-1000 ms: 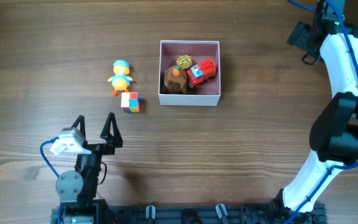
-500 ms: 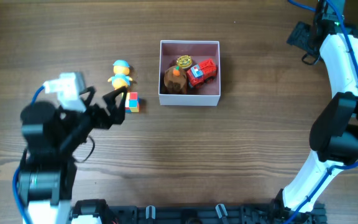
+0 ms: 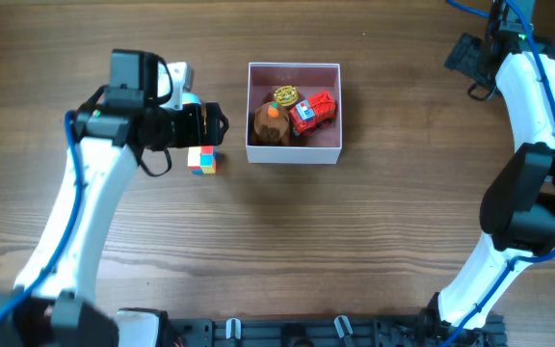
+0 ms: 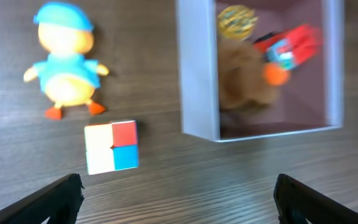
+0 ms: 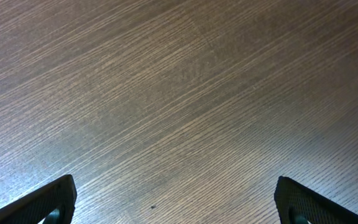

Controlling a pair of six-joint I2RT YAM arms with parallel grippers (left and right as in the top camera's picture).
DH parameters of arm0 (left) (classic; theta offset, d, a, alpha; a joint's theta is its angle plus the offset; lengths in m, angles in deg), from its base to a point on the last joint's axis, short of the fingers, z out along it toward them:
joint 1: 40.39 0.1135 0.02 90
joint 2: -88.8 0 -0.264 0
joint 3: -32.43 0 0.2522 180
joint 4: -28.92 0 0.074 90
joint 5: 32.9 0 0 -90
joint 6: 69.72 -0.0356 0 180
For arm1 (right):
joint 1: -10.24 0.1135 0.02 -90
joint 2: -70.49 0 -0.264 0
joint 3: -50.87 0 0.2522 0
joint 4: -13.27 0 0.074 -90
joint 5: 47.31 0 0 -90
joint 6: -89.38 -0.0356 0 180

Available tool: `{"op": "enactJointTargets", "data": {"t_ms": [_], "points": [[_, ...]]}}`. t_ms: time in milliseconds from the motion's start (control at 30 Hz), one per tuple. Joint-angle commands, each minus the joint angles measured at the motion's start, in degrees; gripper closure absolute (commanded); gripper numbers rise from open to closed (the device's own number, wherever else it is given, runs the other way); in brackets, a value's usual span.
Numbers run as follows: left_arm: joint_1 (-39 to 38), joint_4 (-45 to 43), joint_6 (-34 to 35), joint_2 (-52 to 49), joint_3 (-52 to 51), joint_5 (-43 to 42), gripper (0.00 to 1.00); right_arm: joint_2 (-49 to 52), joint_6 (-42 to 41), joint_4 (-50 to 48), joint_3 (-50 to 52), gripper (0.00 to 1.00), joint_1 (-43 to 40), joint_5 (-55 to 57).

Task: Pack container
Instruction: 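Reach the left gripper to the Rubik's cube and grasp it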

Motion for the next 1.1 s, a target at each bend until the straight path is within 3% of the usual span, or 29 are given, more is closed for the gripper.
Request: {"op": "enactJointTargets", "data": {"t_ms": [0, 200, 1067], "points": [[1.8, 2.1, 1.9, -4.4, 0.8, 2.2, 0.00, 0.8, -0.6, -0.1, 0.3, 0.00, 0.3, 0.0], [1.1, 2.6, 2.0, -9.6, 0.8, 7.3, 0.00, 0.8, -0.6, -0.1, 0.3, 0.00, 0.3, 0.0], [-1.3, 1.9, 2.0, -18.5, 0.7, 10.9, 0.00, 0.8, -0.6, -0.1, 0.3, 0.00, 0.3, 0.0]]}}
